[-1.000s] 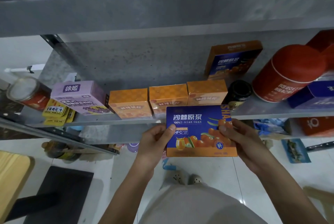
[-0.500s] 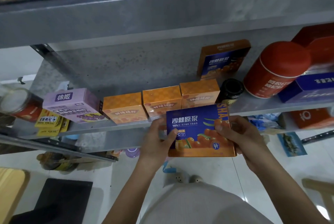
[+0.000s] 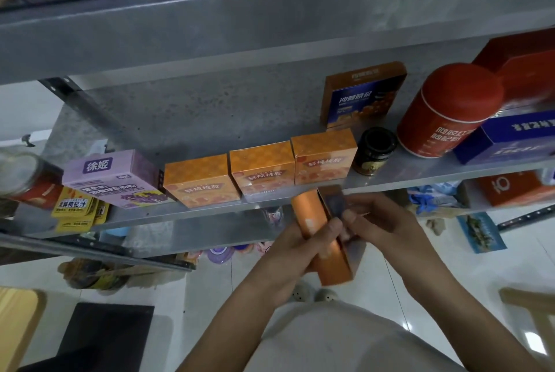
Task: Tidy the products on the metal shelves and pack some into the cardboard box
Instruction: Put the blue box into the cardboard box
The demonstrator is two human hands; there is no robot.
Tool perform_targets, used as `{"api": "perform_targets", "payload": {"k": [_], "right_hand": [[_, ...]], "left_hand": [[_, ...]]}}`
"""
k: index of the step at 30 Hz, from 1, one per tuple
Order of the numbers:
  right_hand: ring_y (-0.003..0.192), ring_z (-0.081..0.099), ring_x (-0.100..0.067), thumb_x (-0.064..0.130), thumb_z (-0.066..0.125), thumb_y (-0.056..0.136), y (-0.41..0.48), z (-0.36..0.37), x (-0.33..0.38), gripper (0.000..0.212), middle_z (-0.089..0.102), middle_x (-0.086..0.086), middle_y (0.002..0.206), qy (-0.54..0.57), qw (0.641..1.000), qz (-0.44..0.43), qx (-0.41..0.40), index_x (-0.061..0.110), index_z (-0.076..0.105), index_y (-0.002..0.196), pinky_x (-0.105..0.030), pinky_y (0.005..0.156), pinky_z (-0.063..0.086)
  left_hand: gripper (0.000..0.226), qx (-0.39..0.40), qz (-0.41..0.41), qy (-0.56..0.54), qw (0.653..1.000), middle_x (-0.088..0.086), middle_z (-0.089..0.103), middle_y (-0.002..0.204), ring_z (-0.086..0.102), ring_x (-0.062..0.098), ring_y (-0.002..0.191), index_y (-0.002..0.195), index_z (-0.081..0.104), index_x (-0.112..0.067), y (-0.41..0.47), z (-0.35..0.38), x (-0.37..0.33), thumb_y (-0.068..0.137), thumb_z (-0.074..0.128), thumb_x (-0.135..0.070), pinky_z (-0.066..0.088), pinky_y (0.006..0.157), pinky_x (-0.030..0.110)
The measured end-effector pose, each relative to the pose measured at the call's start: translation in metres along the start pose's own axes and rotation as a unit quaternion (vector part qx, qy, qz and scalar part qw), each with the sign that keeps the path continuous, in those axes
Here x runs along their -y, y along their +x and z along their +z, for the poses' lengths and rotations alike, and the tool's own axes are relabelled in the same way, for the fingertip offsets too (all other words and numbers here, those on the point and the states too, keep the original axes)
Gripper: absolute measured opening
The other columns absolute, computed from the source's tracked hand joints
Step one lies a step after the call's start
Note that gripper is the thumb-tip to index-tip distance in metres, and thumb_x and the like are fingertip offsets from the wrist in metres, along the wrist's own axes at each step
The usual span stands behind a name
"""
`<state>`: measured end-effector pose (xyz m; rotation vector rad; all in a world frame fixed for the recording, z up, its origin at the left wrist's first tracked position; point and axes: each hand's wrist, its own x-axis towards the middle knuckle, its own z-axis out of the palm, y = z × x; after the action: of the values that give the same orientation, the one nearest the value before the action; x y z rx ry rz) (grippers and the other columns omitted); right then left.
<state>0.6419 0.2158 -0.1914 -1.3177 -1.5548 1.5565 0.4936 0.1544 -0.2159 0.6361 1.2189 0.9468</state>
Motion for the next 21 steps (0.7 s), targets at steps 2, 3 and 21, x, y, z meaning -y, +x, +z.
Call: {"api": "perform_targets", "payload": {"k": [2, 3, 21], "right_hand": [[0.078, 0.066, -0.012, 0.036, 0.066, 0.078, -0.003, 0.002, 0.0, 0.023, 0.069, -0.001, 0.084, 0.003, 1.0, -0.011, 0.015, 0.028, 0.064, 0.099, -0.024, 0.065, 0.054], [0.073, 0.065, -0.013, 0.033, 0.061, 0.083, -0.003, 0.002, 0.0, 0.017, 0.068, -0.004, 0.085, 0.005, 1.0, -0.011, 0.013, 0.028, 0.063, 0.1, -0.021, 0.06, 0.053], [0.093, 0.071, -0.031, 0.037, 0.099, 0.028, 0.016, -0.049, -0.047, 0.104, 0.07, -0.018, 0.113, 0.264, 0.937, 0.199, 0.112, 0.008, 0.061, 0.12, -0.037, 0.066, 0.06]], "left_hand": [[0.072, 0.007, -0.017, -0.042, 0.999, -0.005, 0.072, 0.115, 0.064, 0.015, 0.115, 0.117, 0.062, -0.027, -0.001, 0.004, 0.004, 0.057, 0.081, -0.061, 0.046, 0.104, 0.045], [0.081, 0.004, -0.028, -0.061, 0.998, -0.003, 0.071, 0.117, 0.063, 0.018, 0.117, 0.12, 0.062, -0.027, -0.001, 0.006, 0.005, 0.051, 0.084, -0.063, 0.044, 0.106, 0.047], [0.082, 0.026, -0.056, -0.086, 0.994, -0.002, 0.071, 0.118, 0.068, 0.017, 0.108, 0.126, 0.058, -0.032, -0.002, -0.008, 0.004, 0.056, 0.072, -0.073, 0.056, 0.087, 0.036]]}}
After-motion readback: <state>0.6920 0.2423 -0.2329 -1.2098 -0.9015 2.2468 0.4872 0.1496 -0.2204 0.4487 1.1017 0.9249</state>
